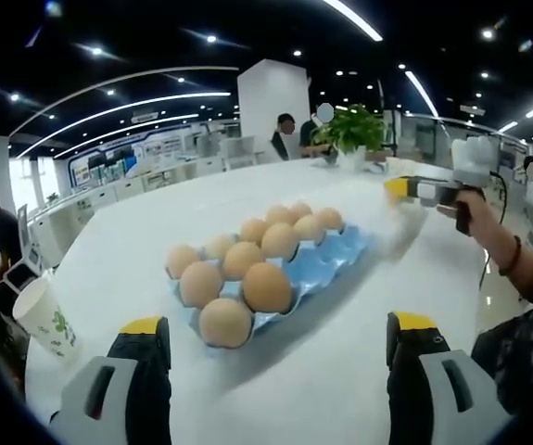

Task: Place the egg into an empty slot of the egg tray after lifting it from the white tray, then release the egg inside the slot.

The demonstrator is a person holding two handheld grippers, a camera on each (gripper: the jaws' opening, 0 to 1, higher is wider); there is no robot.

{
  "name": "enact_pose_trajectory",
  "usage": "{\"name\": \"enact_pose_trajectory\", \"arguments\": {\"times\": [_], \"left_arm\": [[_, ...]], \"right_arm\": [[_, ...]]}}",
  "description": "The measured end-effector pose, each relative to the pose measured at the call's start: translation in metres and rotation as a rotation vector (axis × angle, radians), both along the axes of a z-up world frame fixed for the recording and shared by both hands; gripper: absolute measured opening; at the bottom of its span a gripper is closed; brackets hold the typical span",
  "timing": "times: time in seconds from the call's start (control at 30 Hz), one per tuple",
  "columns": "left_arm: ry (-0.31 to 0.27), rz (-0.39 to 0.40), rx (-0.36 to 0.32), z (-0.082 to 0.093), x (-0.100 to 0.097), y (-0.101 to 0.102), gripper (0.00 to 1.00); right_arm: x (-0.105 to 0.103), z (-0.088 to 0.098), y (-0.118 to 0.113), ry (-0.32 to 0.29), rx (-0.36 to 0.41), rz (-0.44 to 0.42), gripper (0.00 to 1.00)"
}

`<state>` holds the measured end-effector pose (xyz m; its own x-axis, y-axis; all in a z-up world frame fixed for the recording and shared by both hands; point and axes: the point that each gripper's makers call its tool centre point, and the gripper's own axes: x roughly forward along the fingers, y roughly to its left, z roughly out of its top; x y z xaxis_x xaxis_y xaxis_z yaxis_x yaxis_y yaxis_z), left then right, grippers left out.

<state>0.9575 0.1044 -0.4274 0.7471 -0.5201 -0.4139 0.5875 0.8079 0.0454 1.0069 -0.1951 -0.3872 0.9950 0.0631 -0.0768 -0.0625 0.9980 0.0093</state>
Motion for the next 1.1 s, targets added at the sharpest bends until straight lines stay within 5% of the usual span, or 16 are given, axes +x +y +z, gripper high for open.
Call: {"name": "enact_pose_trajectory", "arguments": {"times": [1.1], "left_arm": [[0.006, 0.012, 0.003, -0.001, -0.003, 0.008, 0.99]], "right_arm": [[0.006, -0.003, 0.109, 0.02, 0.007, 0.248, 0.28]]}}
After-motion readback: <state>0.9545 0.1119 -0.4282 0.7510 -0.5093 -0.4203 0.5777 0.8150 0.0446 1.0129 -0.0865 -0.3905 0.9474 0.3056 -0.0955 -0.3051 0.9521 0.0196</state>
